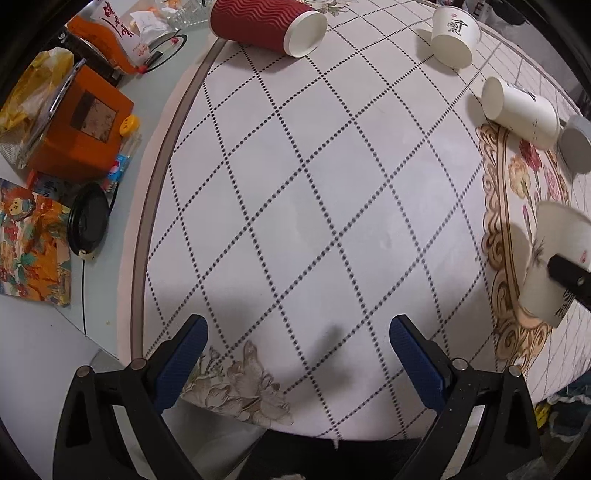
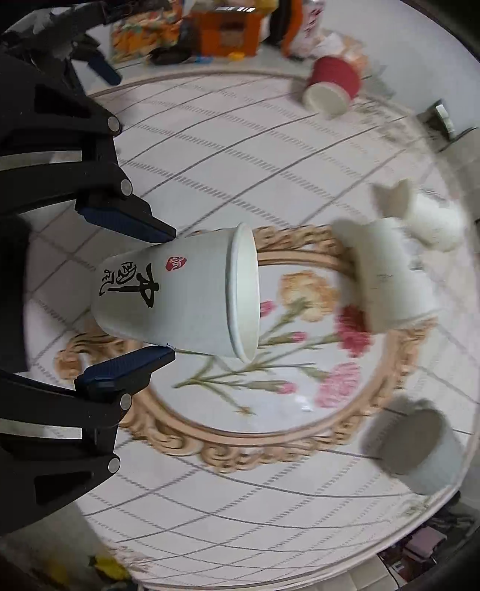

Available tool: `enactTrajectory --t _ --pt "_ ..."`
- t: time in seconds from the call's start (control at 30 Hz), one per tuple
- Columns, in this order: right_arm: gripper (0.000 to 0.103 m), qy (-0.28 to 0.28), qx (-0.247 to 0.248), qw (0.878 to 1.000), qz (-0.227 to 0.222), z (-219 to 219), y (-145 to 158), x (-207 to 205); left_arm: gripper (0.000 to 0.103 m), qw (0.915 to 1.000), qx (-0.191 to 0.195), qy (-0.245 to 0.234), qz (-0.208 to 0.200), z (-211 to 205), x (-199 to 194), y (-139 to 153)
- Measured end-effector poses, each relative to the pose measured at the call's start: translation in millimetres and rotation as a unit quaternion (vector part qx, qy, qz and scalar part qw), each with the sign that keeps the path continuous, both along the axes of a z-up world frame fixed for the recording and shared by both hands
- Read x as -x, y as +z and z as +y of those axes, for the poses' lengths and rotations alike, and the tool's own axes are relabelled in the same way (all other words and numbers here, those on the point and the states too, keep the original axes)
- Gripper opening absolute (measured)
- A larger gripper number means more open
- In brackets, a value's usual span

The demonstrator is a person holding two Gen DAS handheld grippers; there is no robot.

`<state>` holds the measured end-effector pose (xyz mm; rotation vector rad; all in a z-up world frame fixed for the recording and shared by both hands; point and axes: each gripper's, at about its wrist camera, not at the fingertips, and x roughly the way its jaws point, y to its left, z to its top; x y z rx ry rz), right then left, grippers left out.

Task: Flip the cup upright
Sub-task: 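Lower the white cup upright onto the floral oval and open the right gripper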

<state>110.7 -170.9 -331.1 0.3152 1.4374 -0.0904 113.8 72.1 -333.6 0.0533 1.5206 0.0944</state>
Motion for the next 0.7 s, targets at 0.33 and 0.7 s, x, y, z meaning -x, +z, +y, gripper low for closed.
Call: enactTrajectory --t 0.33,0.7 --pt "0.06 -0.03 0.078 0.972 -0.218 5.6 12.6 -14.3 0.101 0.9997 -0.026 -0.001 -0.003 -10.3 -31.5 -29.4" --pt "0.06 -0.003 0.136 0.953 -0.269 13.9 -12.7 14.8 0.101 0.9995 -0.025 -0.019 -0.01 -24.0 -25.4 -44.8"
